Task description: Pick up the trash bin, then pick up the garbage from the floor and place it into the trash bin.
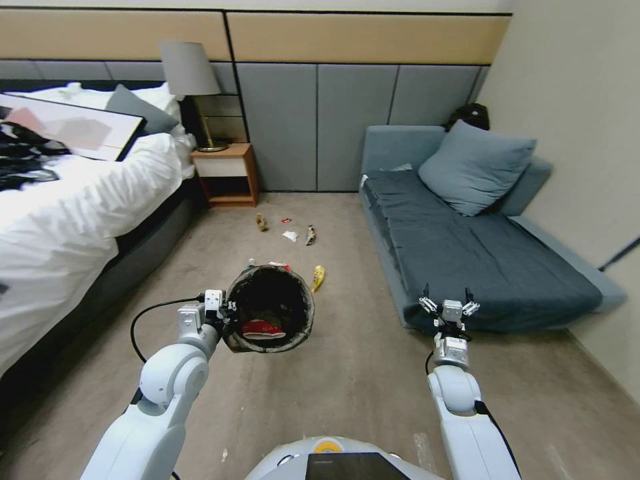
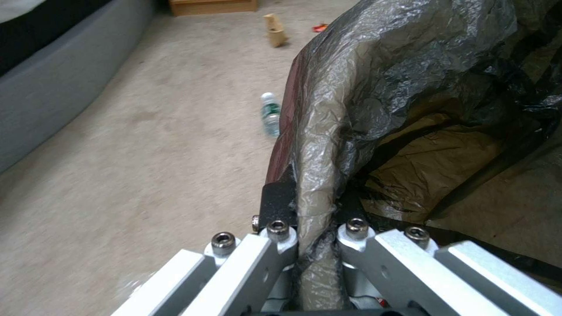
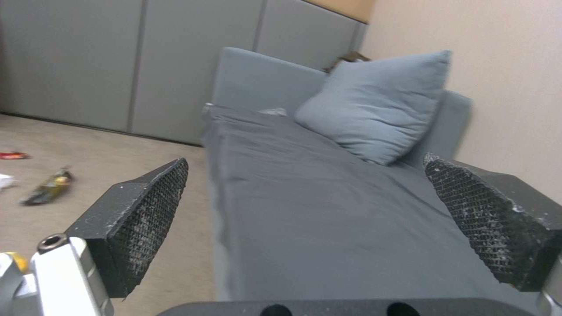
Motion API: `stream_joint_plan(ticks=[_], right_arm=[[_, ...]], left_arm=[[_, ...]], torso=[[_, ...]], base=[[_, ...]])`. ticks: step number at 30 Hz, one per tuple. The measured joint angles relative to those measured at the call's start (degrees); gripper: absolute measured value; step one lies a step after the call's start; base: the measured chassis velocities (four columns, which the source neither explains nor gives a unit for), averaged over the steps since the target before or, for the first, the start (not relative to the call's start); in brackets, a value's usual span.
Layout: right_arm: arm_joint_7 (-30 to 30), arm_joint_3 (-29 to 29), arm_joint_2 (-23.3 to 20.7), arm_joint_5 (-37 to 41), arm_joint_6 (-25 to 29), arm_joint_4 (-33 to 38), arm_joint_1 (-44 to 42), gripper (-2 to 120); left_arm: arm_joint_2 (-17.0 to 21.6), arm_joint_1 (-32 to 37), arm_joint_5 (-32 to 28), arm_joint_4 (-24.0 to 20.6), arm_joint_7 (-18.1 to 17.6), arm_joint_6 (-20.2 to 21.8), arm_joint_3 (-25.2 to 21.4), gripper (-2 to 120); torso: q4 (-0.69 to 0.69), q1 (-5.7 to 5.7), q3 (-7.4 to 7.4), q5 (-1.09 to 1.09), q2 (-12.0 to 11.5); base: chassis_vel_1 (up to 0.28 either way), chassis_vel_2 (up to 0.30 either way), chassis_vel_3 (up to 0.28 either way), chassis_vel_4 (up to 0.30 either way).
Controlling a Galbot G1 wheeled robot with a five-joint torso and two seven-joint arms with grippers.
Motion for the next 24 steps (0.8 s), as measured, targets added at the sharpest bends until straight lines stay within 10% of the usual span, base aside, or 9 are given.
stream_joint_plan(ticks=[24], right_arm=[[0.00,-0.32,0.16,-0.17,0.03,0.01,0.00,100]], left_arm=[[0.11,0.34,-0.12,-0.19,0.04,0.00,-0.27,0]], torso=[[0.00,0.00,0.00,0.00,0.00]], base=[[0.067,0.067,0.071,0.070]])
